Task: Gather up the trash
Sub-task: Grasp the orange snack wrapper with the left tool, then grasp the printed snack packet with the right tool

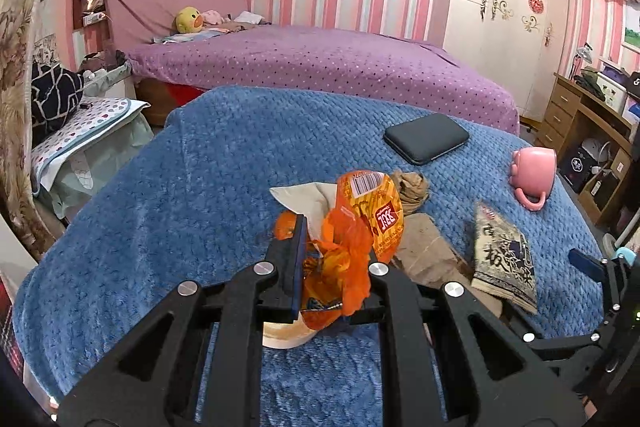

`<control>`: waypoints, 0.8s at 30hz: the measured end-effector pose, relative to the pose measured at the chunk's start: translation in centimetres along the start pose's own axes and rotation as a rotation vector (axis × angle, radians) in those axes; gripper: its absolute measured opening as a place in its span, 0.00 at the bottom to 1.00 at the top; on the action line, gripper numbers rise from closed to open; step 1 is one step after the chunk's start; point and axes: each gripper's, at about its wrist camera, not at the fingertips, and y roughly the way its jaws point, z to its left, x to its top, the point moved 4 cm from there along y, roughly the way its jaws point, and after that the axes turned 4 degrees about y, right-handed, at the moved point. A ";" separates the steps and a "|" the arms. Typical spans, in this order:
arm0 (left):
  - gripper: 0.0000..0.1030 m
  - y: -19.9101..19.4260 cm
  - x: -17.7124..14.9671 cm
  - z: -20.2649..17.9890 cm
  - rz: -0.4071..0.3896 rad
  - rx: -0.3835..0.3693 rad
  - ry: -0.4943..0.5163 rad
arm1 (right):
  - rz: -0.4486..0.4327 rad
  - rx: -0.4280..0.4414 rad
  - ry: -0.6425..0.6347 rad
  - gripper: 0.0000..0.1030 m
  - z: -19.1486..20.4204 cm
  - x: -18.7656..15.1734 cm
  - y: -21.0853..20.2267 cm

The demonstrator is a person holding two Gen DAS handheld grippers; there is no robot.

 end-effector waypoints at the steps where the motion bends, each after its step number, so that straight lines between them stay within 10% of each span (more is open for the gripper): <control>1: 0.12 0.0 0.1 -0.2 0.000 -0.003 0.000 | 0.002 0.003 -0.002 0.94 0.1 0.0 0.0; 6: 0.12 0.1 0.0 -0.3 0.002 -0.008 -0.010 | 0.024 0.032 -0.003 0.88 0.7 0.5 0.9; 8: 0.12 0.1 -0.1 -0.3 0.003 -0.005 -0.008 | 0.045 0.083 0.020 0.63 0.5 0.6 1.4; 13: 0.12 0.1 -0.2 0.0 0.001 0.000 -0.012 | 0.018 0.116 0.075 0.35 -0.8 1.1 1.1; 24: 0.12 0.2 -0.4 -0.5 0.005 0.002 -0.005 | -0.040 0.077 0.196 0.17 -5.6 1.5 0.6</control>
